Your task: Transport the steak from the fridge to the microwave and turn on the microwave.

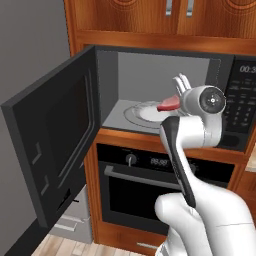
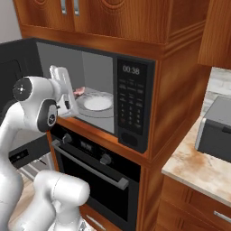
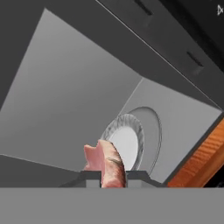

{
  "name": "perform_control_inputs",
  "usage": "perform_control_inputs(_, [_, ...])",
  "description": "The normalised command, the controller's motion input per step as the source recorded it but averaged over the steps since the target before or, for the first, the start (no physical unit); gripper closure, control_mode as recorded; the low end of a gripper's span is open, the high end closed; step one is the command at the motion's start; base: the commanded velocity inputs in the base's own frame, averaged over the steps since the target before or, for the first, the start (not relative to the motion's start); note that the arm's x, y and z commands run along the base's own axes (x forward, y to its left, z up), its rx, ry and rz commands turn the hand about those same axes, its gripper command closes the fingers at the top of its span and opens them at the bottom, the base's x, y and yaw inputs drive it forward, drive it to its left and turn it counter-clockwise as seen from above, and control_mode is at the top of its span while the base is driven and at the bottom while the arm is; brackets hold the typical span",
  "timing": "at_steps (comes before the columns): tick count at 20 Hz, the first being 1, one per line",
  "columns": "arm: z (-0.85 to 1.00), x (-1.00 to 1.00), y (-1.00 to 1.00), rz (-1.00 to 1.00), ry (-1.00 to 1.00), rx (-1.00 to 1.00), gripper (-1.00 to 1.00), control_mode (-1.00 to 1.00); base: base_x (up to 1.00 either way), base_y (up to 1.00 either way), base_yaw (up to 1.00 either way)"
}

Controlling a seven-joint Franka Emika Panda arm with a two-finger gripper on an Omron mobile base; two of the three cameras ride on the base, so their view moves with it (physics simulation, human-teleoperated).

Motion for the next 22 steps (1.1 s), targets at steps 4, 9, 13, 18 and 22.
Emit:
perform_control_inputs(4, [-0.34,0.40,-0.19,0.00,0.00,-0.02,1.00,-1.00,0.00,0.00,0.00])
perform_control_inputs(9, [-0.16,0.46,-0.05,0.00,0.00,-0.01,1.00,-1.00,0.00,0.00,0.00])
perform_control_inputs(13, [-0.05,0.43,0.00,0.00,0.01,0.00,1.00,-1.00,0.00,0.00,0.00])
perform_control_inputs(18, [-0.26,0.40,0.00,0.00,0.03,0.00,1.00,-1.00,0.00,0.00,0.00])
perform_control_inputs(22, [-0.32,0.41,0.00,0.00,0.00,0.00,1.00,-1.00,0.00,0.00,0.00])
